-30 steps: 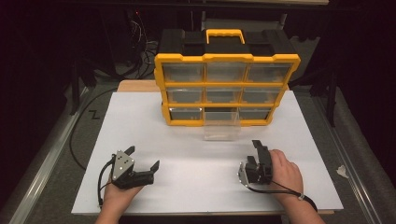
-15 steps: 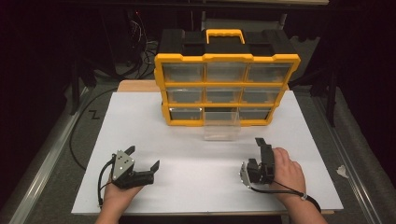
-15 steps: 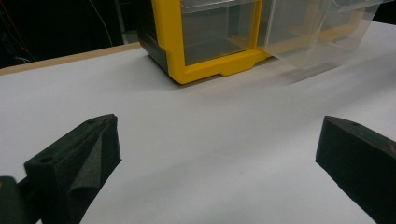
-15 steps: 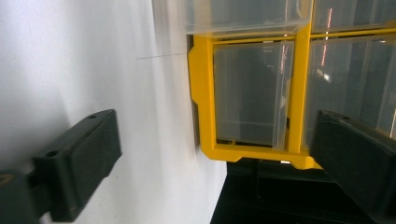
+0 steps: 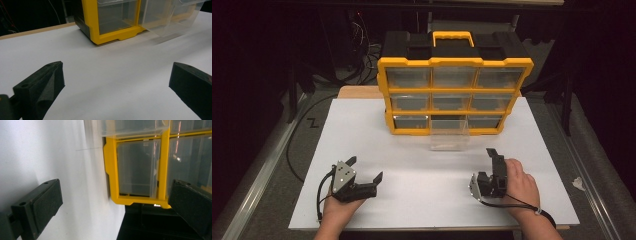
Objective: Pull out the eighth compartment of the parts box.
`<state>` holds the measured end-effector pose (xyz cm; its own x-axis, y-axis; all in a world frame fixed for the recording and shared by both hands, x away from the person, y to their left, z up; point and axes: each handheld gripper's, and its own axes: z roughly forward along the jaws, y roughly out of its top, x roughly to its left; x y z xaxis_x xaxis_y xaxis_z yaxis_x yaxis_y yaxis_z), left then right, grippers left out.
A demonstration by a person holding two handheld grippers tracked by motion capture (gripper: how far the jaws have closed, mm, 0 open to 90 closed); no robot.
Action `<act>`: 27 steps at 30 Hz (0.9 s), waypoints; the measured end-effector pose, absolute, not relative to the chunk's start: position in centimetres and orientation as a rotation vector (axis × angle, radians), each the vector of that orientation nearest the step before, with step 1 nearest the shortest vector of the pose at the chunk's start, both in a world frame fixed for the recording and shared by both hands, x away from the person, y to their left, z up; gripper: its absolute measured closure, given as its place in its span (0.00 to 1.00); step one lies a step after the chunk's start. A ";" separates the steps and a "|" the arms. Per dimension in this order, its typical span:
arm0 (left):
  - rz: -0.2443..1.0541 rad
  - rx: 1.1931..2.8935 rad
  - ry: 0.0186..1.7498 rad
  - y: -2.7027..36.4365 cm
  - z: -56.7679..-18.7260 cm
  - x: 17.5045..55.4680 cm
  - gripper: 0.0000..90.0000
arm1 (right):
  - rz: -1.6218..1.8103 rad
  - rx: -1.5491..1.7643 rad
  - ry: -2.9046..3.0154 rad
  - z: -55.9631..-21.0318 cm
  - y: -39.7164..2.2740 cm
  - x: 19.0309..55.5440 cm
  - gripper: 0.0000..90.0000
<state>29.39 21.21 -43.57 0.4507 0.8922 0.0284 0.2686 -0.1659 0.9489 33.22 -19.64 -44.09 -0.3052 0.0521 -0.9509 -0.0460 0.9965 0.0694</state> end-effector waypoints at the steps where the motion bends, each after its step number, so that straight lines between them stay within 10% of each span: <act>1: 0.768 1.687 1.013 21.2 -43.6 29.4 0.01 | 0.100 -0.002 1.881 -44.0 -19.7 33.3 0.01; 27: 0.753 1.682 0.999 21.3 -43.3 29.4 0.01 | 0.622 0.660 2.012 -42.9 -21.9 34.4 0.01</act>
<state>29.42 21.28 -43.32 0.4651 0.8850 0.0207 0.2635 -0.1608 0.9512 34.37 -21.90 -42.87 -0.4518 0.6613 -0.5988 0.2084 0.7309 0.6499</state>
